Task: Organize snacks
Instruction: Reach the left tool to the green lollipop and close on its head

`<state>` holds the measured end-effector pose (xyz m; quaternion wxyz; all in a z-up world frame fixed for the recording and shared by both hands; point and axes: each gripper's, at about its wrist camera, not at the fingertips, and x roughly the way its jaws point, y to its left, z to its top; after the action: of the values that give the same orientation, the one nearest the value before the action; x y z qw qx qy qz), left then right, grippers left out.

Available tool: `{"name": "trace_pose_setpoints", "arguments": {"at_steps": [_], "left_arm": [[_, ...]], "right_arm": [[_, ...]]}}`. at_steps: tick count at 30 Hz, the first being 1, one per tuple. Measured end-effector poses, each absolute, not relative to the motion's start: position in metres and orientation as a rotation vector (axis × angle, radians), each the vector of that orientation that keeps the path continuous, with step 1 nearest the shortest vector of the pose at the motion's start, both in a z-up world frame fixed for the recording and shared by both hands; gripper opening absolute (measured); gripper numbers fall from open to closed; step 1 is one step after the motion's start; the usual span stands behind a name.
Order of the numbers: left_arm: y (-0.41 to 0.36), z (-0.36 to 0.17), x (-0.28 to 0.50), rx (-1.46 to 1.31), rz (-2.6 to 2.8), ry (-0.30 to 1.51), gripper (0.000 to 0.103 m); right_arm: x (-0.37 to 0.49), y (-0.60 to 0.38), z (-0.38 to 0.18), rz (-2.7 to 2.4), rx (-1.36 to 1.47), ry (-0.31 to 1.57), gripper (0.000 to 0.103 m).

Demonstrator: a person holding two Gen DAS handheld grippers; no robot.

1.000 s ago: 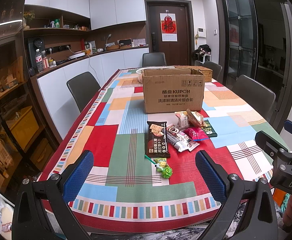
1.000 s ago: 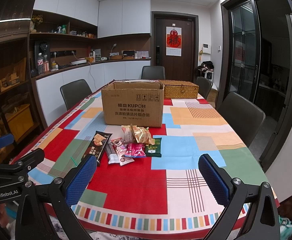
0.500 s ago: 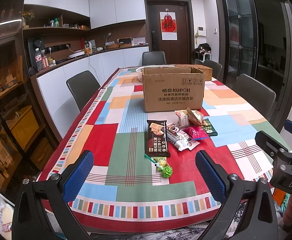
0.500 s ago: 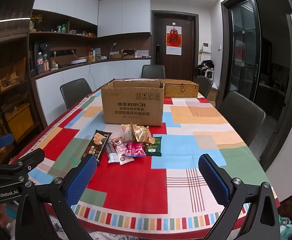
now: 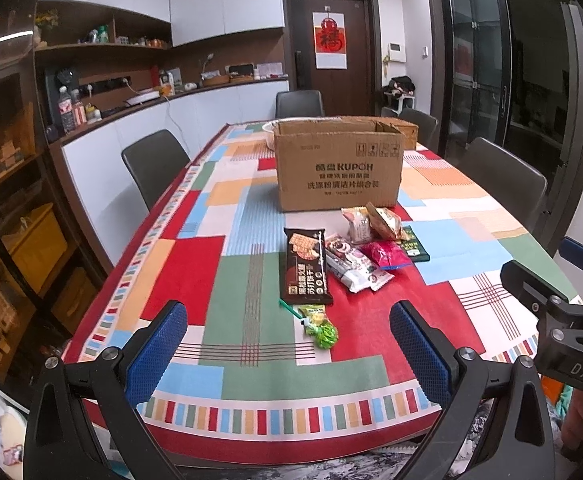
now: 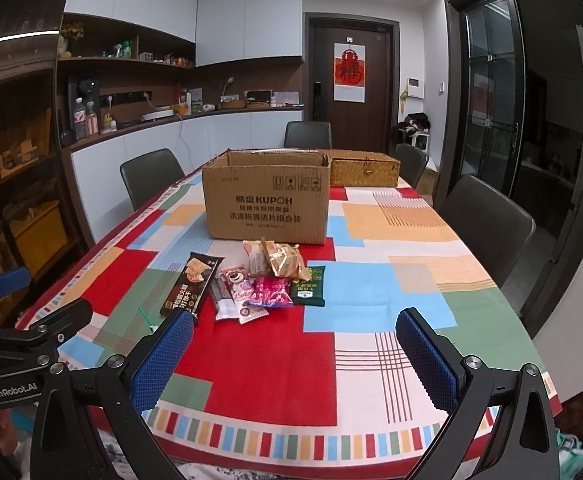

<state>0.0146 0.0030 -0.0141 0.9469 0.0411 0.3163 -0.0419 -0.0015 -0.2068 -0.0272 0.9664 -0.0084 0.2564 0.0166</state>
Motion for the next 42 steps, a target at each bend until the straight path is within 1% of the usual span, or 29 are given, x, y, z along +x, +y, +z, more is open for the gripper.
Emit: {"name": "trace_pose_setpoints", "arguments": {"at_steps": [5,11,14,17,19,22,25,27,31,39,42], "left_arm": [[0.004,-0.022,0.024,0.071,-0.105,0.688,0.102],[0.003,-0.033,0.039,0.055,-0.129,0.754,0.095],[0.002,-0.041,0.048,0.048,-0.153,0.791,0.090],[0.001,-0.048,0.057,0.040,-0.181,0.829,0.082],[-0.001,-0.055,0.064,0.033,-0.217,0.862,0.073],[-0.003,-0.067,0.078,0.006,-0.287,0.937,0.064],[-0.004,-0.079,0.089,-0.020,-0.325,1.001,0.056],[-0.004,-0.086,0.095,-0.038,-0.344,1.036,0.052],[-0.006,-0.100,0.107,-0.074,-0.387,1.095,0.043],[-0.006,-0.115,0.122,-0.096,-0.416,1.142,0.035],[-0.003,-0.119,0.125,-0.106,-0.405,1.151,0.035]], "right_arm": [[0.008,-0.203,-0.029,0.057,-0.028,0.558,0.102],[0.022,-0.198,-0.037,0.095,-0.043,0.612,0.102],[0.032,-0.195,-0.042,0.128,-0.050,0.648,0.101],[0.044,-0.192,-0.050,0.163,-0.054,0.685,0.096],[0.050,-0.190,-0.055,0.188,-0.057,0.709,0.094],[0.065,-0.187,-0.064,0.230,-0.064,0.754,0.089],[0.076,-0.185,-0.072,0.251,-0.065,0.794,0.083],[0.084,-0.182,-0.079,0.273,-0.072,0.825,0.077],[0.097,-0.177,-0.090,0.309,-0.091,0.858,0.070],[0.120,-0.167,-0.109,0.401,-0.110,0.913,0.058],[0.125,-0.164,-0.112,0.412,-0.128,0.908,0.057]]}}
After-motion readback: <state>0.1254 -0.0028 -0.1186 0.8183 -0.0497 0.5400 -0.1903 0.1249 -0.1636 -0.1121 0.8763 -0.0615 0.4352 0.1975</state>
